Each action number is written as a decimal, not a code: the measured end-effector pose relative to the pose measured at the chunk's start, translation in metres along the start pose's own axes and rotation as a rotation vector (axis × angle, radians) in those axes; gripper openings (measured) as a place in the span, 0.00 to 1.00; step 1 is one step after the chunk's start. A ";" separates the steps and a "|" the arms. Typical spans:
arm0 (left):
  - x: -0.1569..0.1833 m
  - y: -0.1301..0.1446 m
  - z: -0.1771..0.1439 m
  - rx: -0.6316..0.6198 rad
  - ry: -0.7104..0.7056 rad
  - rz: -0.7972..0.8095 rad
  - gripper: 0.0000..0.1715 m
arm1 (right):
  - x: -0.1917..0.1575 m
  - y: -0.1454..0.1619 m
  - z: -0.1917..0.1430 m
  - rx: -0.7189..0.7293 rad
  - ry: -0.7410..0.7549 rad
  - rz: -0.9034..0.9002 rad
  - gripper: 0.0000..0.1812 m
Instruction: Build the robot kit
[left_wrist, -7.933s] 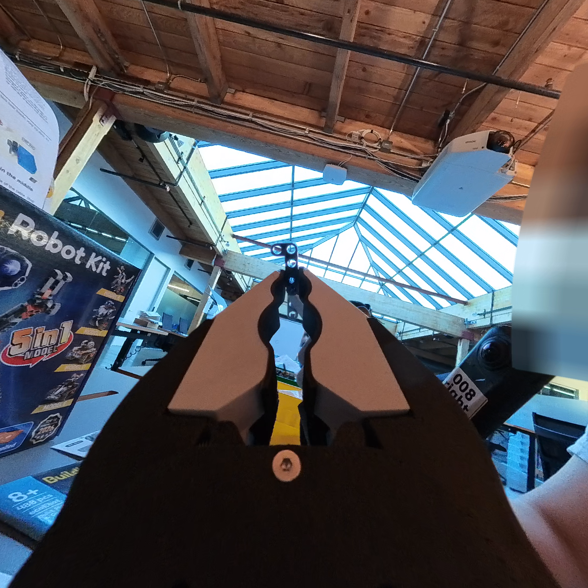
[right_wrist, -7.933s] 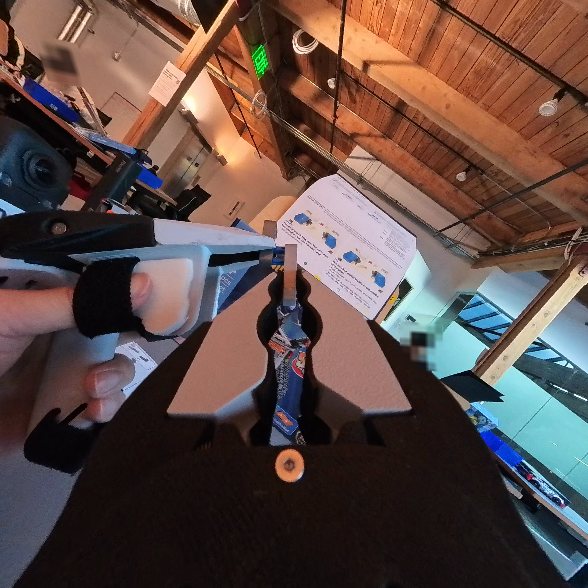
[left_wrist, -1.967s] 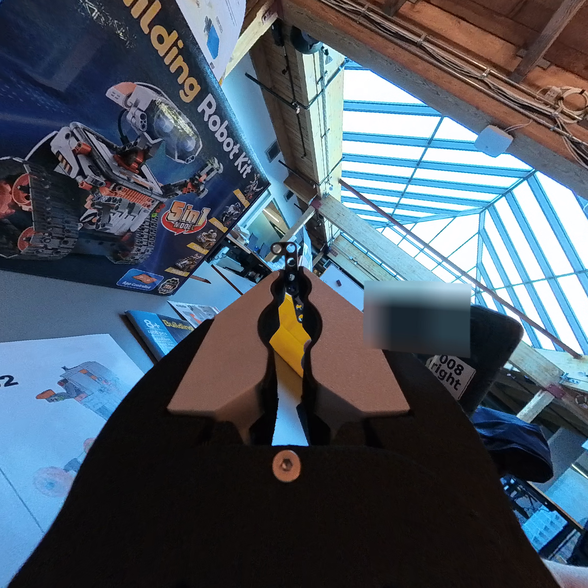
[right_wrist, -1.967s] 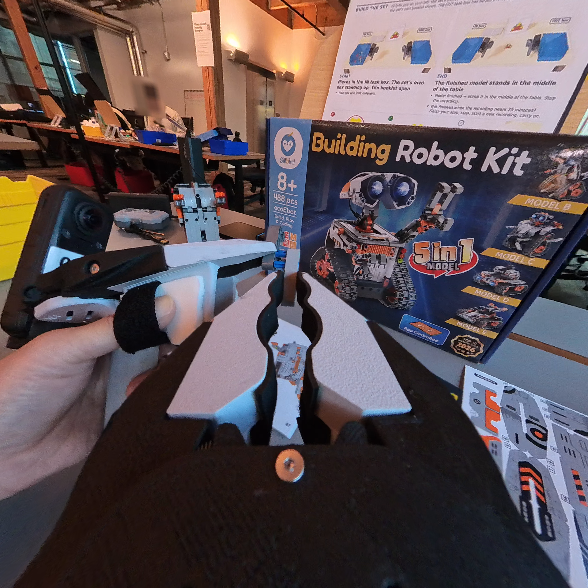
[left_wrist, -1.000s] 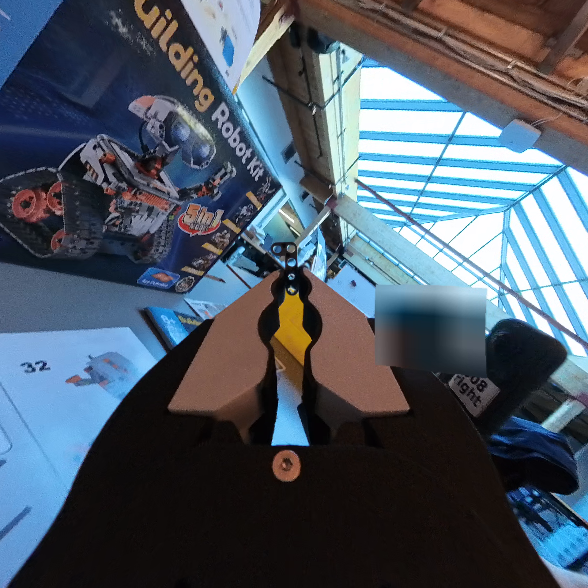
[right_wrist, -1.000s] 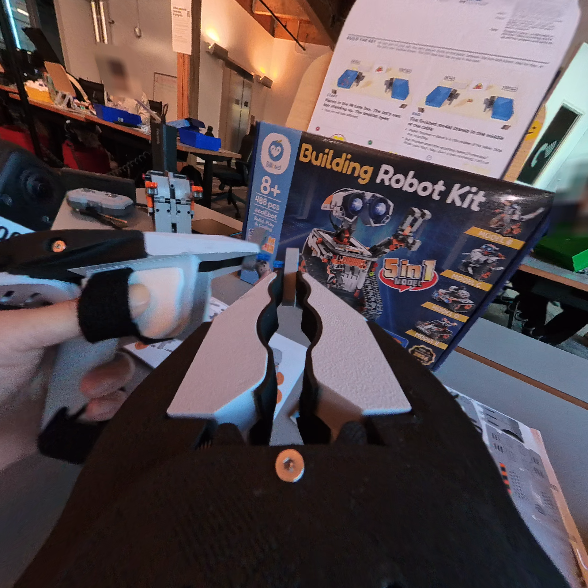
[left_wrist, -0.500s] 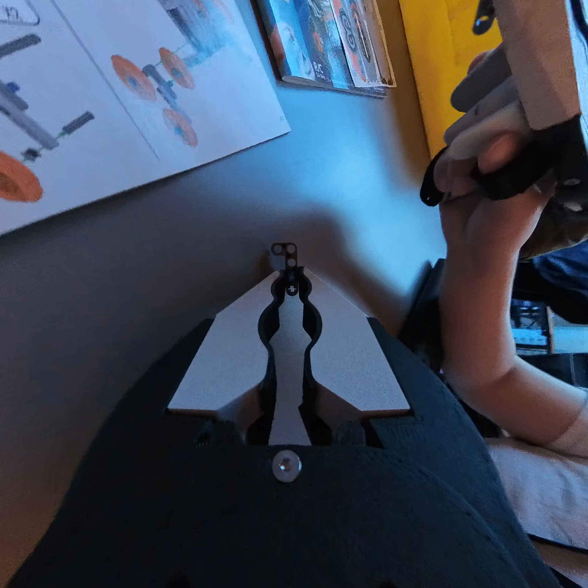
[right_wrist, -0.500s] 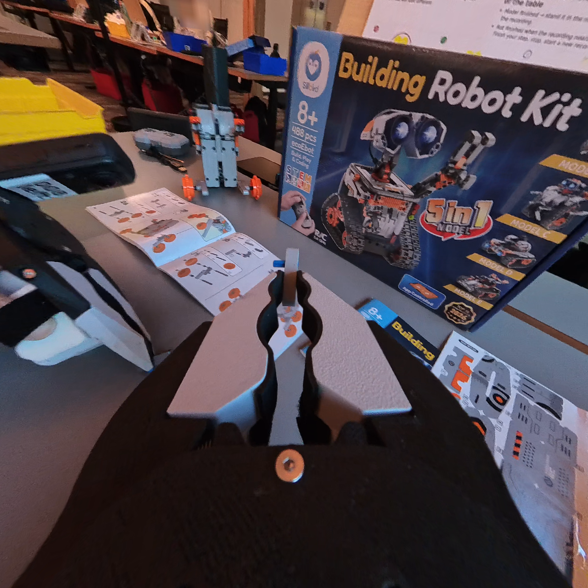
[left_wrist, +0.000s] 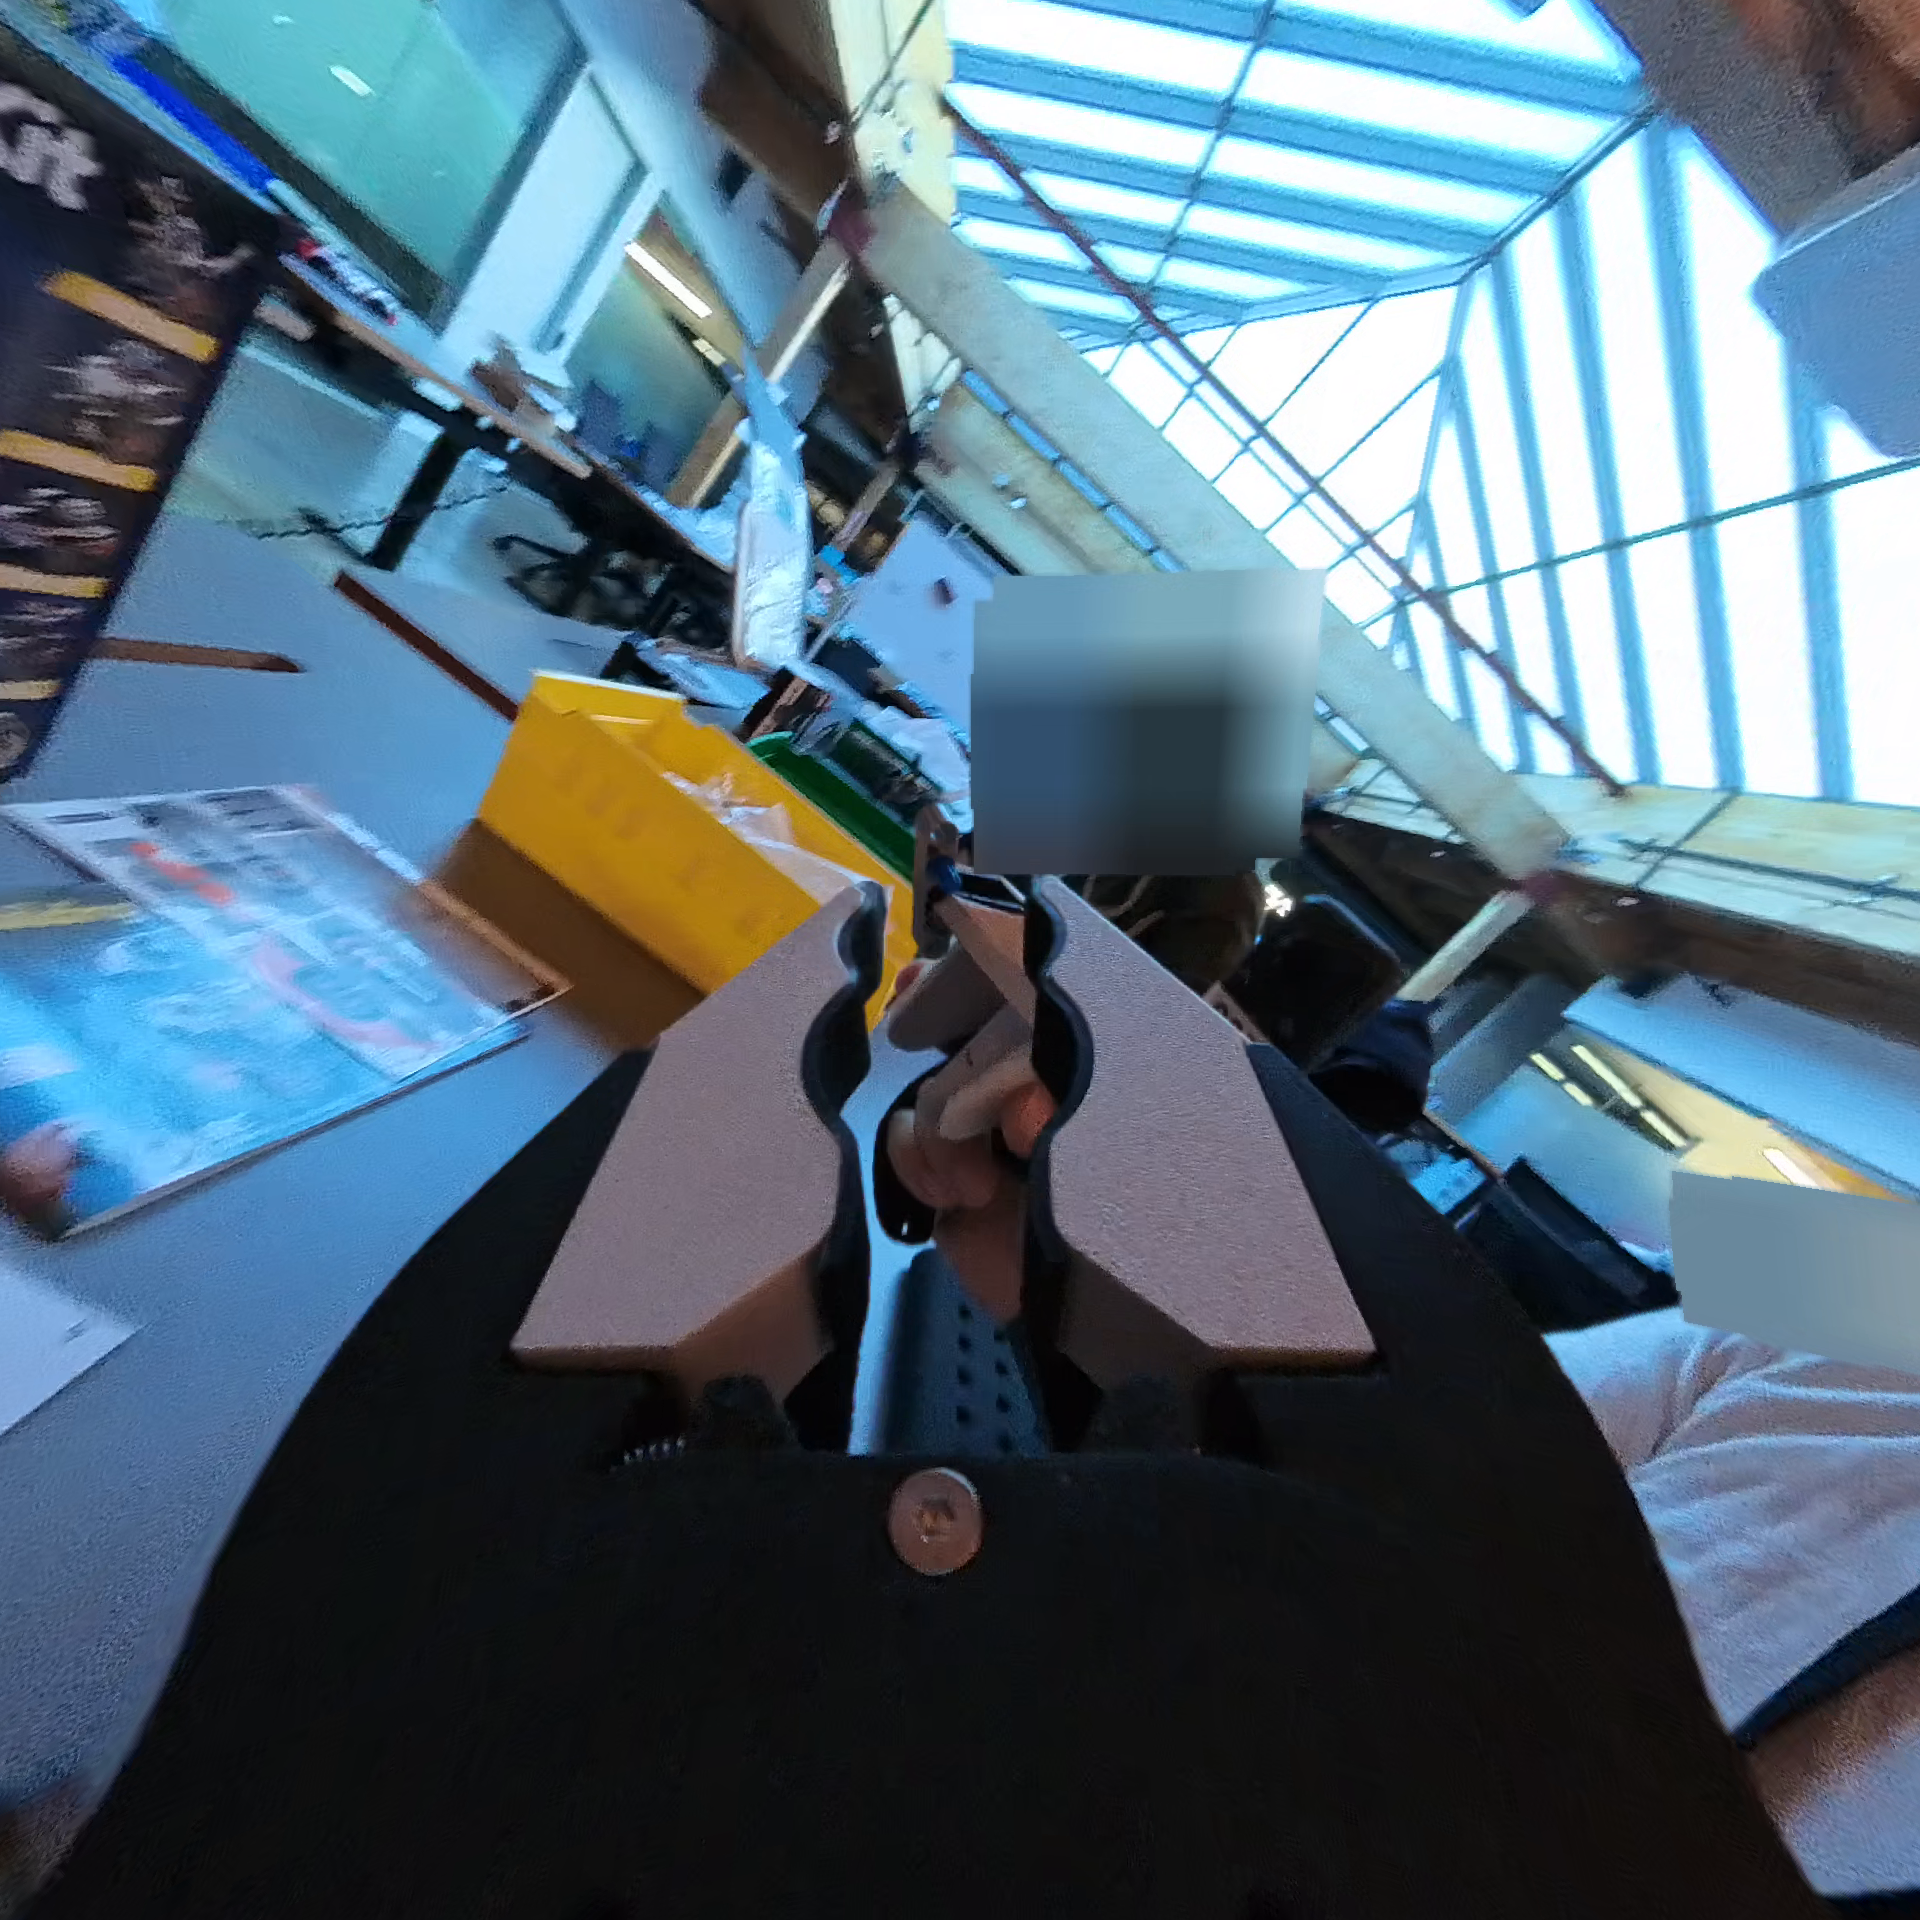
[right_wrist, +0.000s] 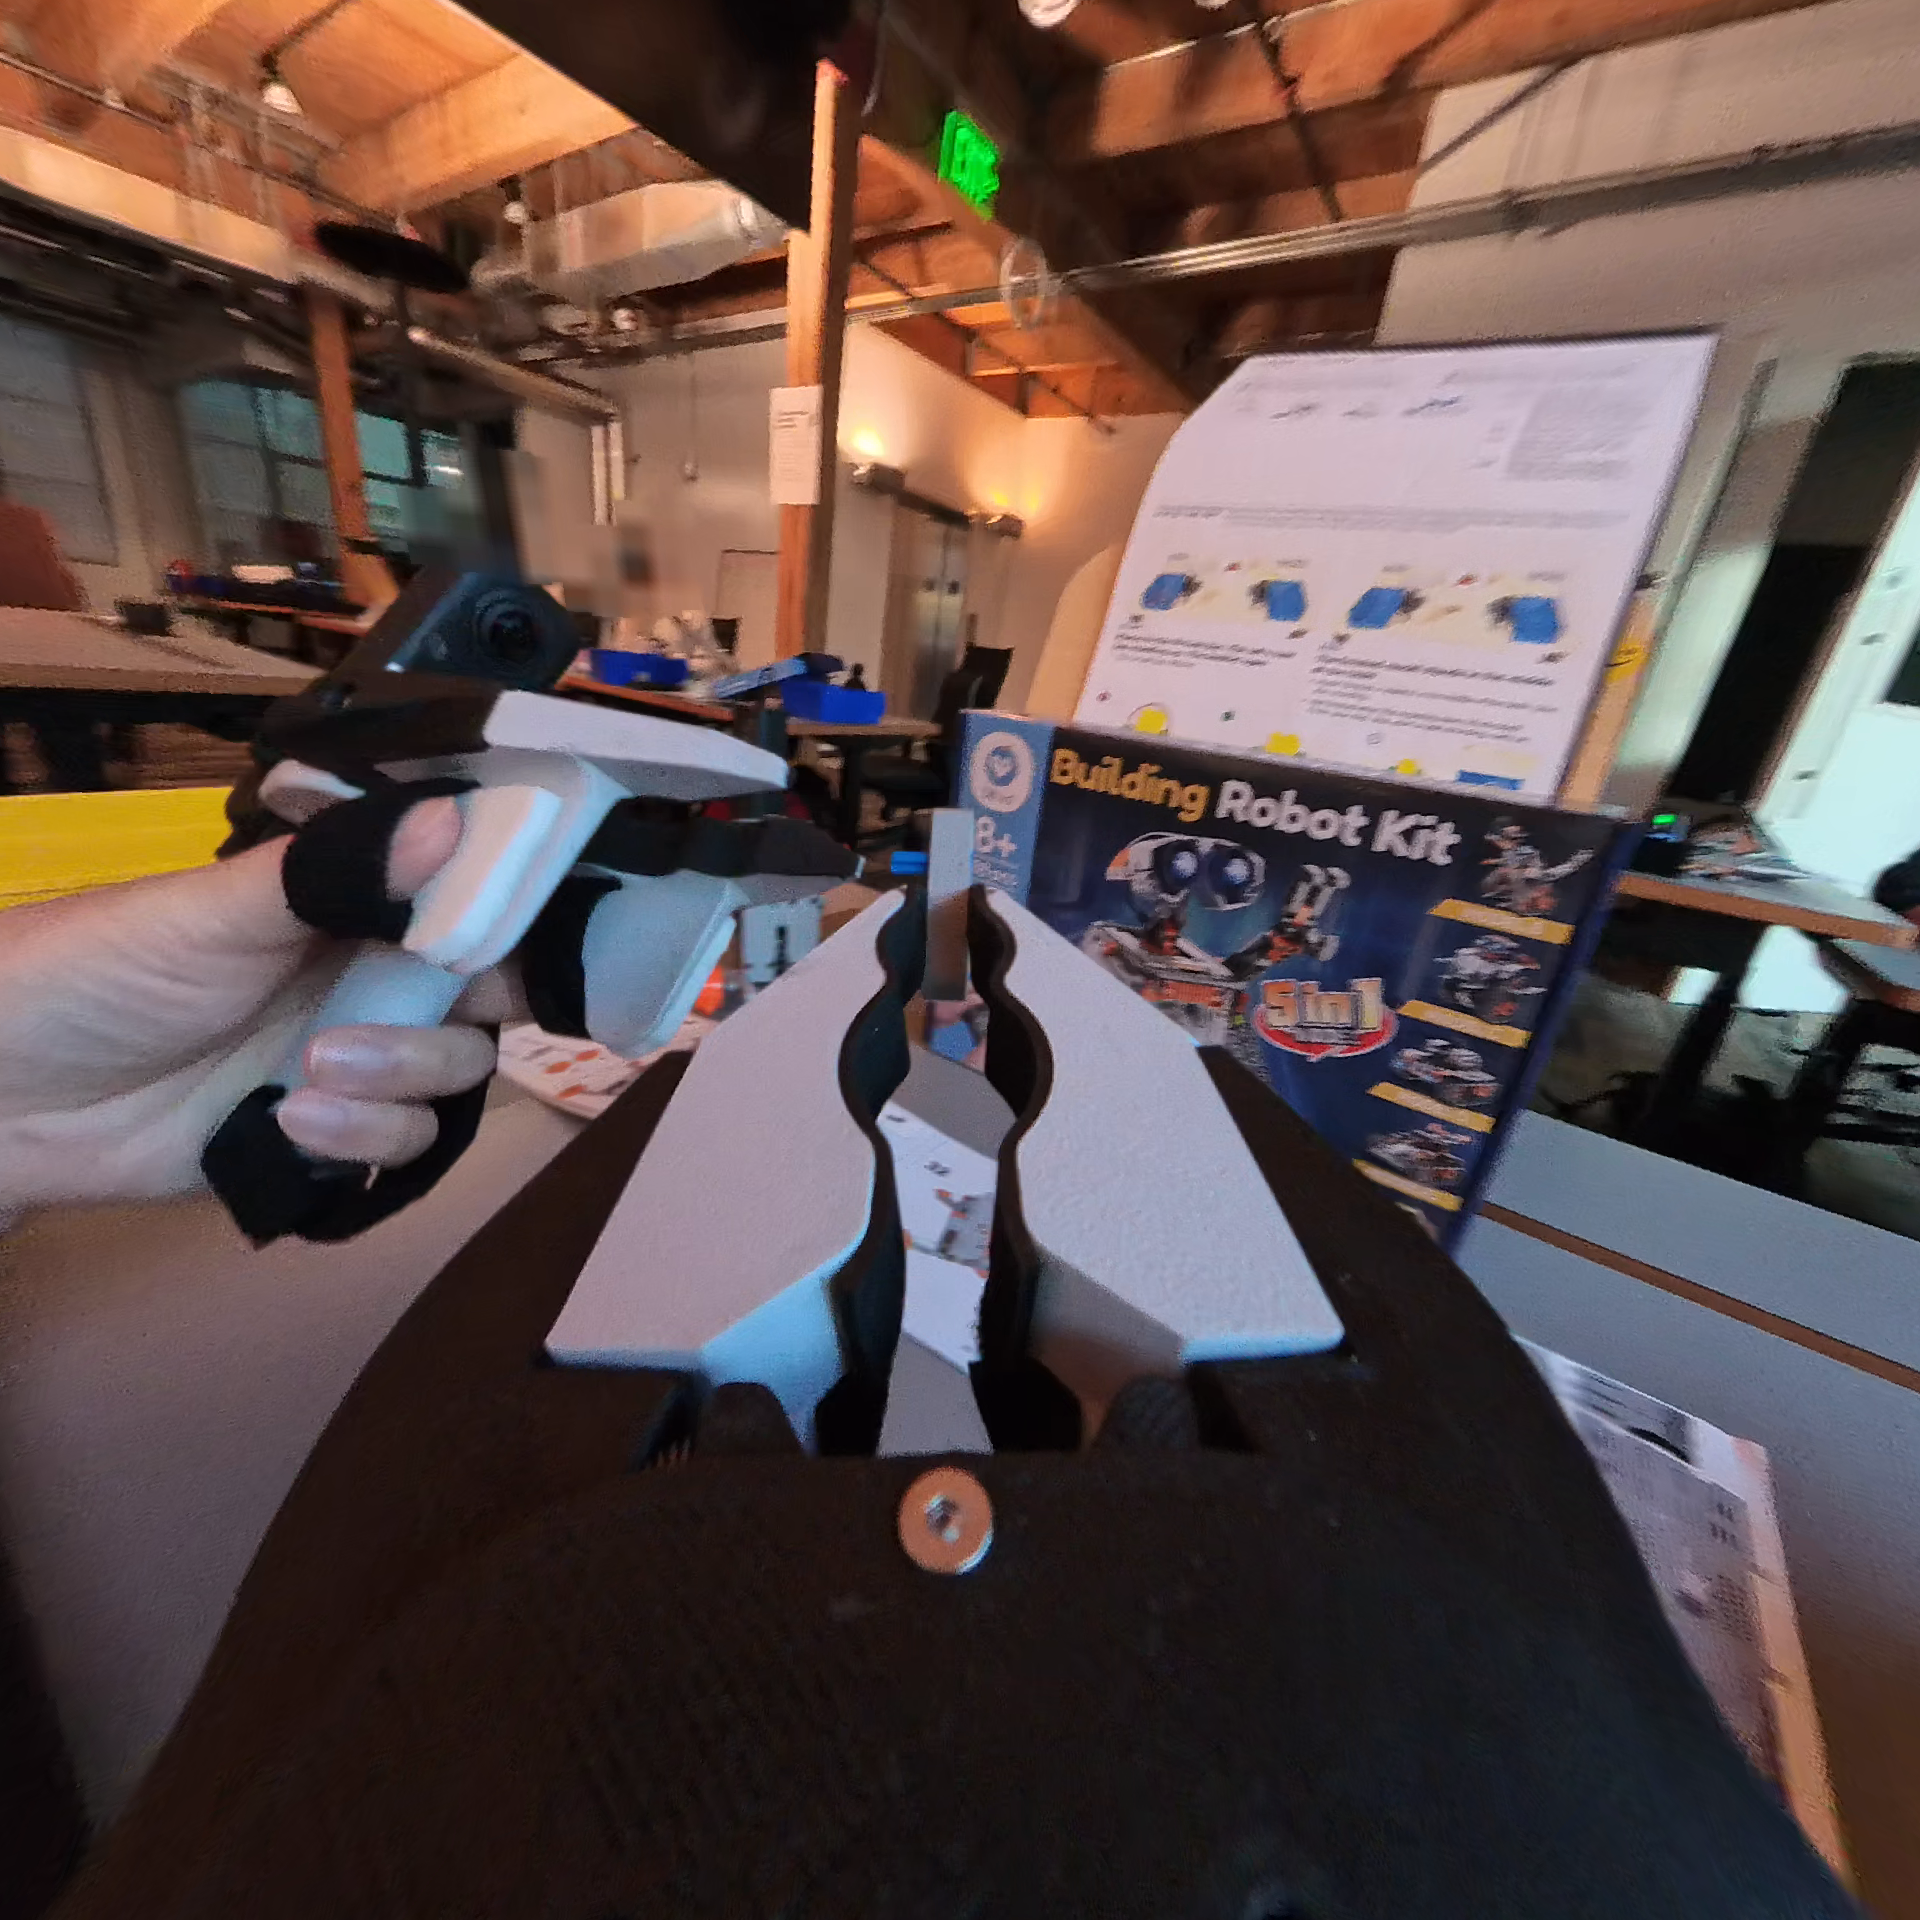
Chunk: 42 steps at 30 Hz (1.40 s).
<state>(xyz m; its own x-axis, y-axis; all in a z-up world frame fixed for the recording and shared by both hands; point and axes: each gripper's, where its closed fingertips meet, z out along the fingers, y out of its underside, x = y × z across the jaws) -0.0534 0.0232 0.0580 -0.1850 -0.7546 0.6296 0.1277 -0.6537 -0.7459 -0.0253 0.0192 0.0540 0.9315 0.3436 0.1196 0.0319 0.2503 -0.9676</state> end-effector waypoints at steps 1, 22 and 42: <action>-0.001 0.002 0.007 0.011 0.008 -0.007 0.16 | 0.002 -0.002 -0.005 0.007 0.028 -0.024 0.03; 0.020 0.046 0.055 -0.473 0.065 0.234 0.02 | -0.007 0.011 -0.039 -0.279 -0.538 0.487 0.06; 0.001 0.074 0.054 -0.280 0.049 0.263 0.02 | 0.005 0.017 -0.041 -0.046 -0.618 0.901 0.03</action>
<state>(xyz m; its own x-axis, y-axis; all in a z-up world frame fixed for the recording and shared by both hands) 0.0083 -0.0287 0.0149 -0.2290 -0.8862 0.4028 -0.0928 -0.3921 -0.9152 -0.0051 -0.0115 0.0290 0.2775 0.7819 -0.5583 -0.5446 -0.3507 -0.7619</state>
